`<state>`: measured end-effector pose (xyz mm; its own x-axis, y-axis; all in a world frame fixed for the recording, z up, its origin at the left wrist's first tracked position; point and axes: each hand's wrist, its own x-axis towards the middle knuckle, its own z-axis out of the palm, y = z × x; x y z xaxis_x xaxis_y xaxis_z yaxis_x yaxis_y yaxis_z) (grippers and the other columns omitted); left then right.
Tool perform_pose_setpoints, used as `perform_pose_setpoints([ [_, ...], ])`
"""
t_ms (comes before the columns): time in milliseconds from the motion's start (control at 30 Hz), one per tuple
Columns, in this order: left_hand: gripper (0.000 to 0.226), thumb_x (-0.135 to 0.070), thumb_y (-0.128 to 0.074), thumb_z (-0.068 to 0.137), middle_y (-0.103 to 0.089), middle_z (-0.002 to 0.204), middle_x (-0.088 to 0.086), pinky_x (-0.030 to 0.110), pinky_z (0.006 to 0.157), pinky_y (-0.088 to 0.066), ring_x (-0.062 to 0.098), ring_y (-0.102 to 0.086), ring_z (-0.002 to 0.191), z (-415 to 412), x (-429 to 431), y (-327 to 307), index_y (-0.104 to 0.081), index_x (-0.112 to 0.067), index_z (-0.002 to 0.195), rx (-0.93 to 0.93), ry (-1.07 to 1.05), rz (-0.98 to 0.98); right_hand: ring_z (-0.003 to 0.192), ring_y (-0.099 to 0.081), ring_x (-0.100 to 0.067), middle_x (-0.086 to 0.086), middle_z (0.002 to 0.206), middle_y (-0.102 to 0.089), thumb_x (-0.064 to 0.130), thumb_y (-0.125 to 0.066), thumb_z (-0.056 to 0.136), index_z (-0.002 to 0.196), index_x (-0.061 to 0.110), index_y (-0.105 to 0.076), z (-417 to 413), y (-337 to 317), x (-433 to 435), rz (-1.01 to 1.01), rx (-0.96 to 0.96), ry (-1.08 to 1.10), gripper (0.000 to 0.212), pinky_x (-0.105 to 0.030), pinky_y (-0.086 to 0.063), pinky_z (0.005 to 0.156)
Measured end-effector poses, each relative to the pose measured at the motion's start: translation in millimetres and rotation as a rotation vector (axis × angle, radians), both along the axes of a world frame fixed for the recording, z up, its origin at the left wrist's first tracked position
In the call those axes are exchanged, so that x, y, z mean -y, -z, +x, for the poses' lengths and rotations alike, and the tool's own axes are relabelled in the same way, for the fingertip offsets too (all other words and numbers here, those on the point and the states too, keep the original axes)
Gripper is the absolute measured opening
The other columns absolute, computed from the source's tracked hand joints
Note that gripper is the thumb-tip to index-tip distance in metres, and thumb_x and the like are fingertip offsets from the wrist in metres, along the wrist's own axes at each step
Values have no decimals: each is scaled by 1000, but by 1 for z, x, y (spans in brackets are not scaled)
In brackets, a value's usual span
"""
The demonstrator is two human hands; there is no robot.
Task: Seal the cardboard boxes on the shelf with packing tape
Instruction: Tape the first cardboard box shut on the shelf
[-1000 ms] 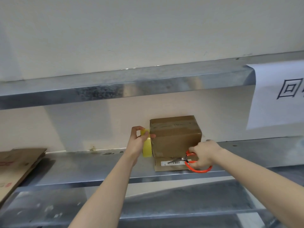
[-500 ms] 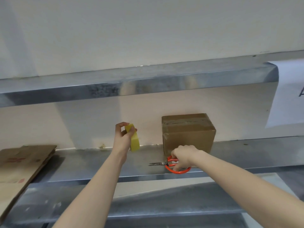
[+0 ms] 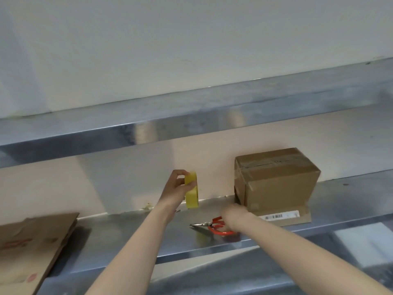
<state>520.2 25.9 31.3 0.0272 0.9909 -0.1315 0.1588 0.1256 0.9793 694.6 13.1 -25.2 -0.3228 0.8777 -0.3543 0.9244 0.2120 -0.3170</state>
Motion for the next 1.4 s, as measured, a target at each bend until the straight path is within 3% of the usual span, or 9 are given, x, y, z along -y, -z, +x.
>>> perform_pose_setpoints([
  [67,17,-16,-65,87,-66,104,6,46,91,-47,26,-61,92,-6,-5,6,-56,-28,96,16,9,-25,75,-62,-11,-6,94,-59,8,-38,101,113,0,-51,-8,7,-2,-73,-81,87,20,-22,-53,62],
  [167,9,-32,-63,91,-66,99,3,39,86,-48,22,-60,87,-10,-10,14,-57,-26,93,15,-28,-27,98,-54,-24,-12,109,-55,20,-58,94,124,5,-50,-10,10,-9,1,241,-77,34,-26,-38,77],
  [300,17,-41,-58,92,-63,97,2,34,84,-49,20,-58,88,-14,-20,24,-56,-24,92,-87,-111,-18,85,-51,-22,-12,109,-60,22,-51,96,120,6,-55,-13,2,-17,46,219,40,30,-27,-39,71],
  [500,23,-45,-55,92,-63,97,1,36,84,-51,23,-60,92,-12,-30,36,-60,-23,91,-119,-171,-46,100,-58,-28,-14,118,-57,10,-48,93,118,5,-55,-4,-22,-27,154,271,41,26,-30,-40,69],
  [667,9,-27,-60,89,-61,91,6,36,86,-48,24,-55,84,-8,-34,42,-60,-19,84,-19,-208,-130,101,-59,-29,-14,117,-59,17,-47,96,118,6,-57,4,-39,-21,184,247,-11,26,-30,-41,68],
  [833,7,-23,-62,86,-64,105,6,38,94,-45,26,-59,102,1,-34,43,-63,-18,91,-30,-217,-162,98,-58,-30,-14,113,-60,21,-45,97,114,7,-57,9,-53,-10,264,262,-77,26,-30,-40,67],
  [1033,7,-15,-62,86,-62,93,10,30,75,-42,26,-55,89,18,-33,47,-63,-8,86,-92,-221,-198,106,-53,-25,-8,116,-59,28,-45,99,116,12,-58,25,-78,5,473,69,-149,27,-33,-43,82],
  [1267,18,-15,-68,81,-58,90,13,31,68,-43,25,-51,73,35,-33,49,-53,-20,88,-5,-235,-188,86,-60,-27,-6,95,-65,14,-61,87,98,10,-66,60,-96,11,885,-101,-73,13,-30,-39,71],
  [1400,14,-18,-59,87,-62,95,6,29,73,-45,24,-58,86,44,-32,49,-64,-28,94,-16,-218,-161,97,-57,-18,4,105,-64,26,-55,94,102,19,-67,95,-98,14,761,-131,118,16,-30,-45,79],
])
